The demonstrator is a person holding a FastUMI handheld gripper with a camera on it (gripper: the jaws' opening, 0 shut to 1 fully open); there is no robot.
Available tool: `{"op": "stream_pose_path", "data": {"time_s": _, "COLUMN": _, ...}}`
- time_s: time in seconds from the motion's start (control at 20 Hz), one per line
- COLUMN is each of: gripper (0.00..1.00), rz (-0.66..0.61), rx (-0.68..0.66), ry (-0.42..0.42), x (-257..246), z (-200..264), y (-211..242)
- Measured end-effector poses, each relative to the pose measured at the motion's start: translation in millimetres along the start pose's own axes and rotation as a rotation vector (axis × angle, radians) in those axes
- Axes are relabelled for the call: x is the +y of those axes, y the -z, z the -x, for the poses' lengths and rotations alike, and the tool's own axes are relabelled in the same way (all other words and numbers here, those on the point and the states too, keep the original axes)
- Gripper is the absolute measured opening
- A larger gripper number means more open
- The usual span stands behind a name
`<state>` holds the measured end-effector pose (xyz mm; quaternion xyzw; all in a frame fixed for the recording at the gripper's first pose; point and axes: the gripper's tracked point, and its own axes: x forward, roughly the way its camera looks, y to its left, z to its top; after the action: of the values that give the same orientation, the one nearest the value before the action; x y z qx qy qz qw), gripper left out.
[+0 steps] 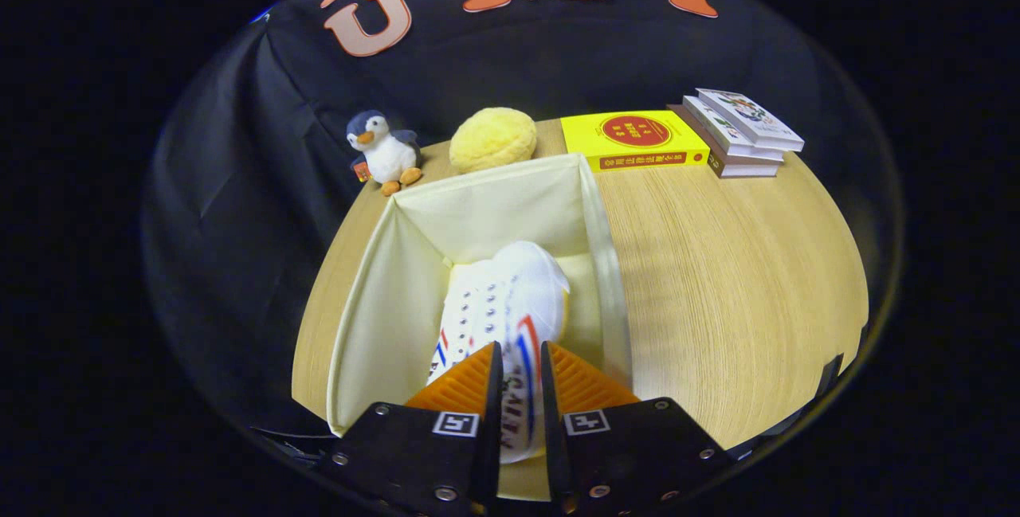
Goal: Open the storage box then place both shoes into the box .Put the left shoe in first, then the right shoe, with the right side of both shoes facing outward in a uniform manner.
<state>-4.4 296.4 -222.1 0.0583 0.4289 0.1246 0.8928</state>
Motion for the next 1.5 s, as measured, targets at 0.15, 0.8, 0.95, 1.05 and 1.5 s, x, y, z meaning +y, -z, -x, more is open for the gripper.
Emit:
{"op": "stream_pose_path", "data": {"time_s": 0.15, "gripper": 0.61, "rz": 0.028, "rx": -0.093, "ry": -0.029, "x": 4, "z": 31, "y": -30}}
{"op": "stream_pose_path", "data": {"time_s": 0.8, "gripper": 0.99, "rz": 0.06, "rx": -0.431, "ry": 0.035, "x": -83, "z": 176, "y": -138}}
{"op": "stream_pose_path", "data": {"time_s": 0.95, "gripper": 0.99, "rz": 0.062, "rx": -0.499, "ry": 0.078, "x": -120, "z": 203, "y": -156}}
{"op": "stream_pose_path", "data": {"time_s": 1.05, "gripper": 0.99, "rz": 0.049, "rx": -0.551, "ry": 0.094, "x": -142, "z": 218, "y": -166}}
{"op": "stream_pose_path", "data": {"time_s": 1.5, "gripper": 0.99, "rz": 0.004, "rx": -0.666, "ry": 0.154, "x": -234, "z": 260, "y": -184}}
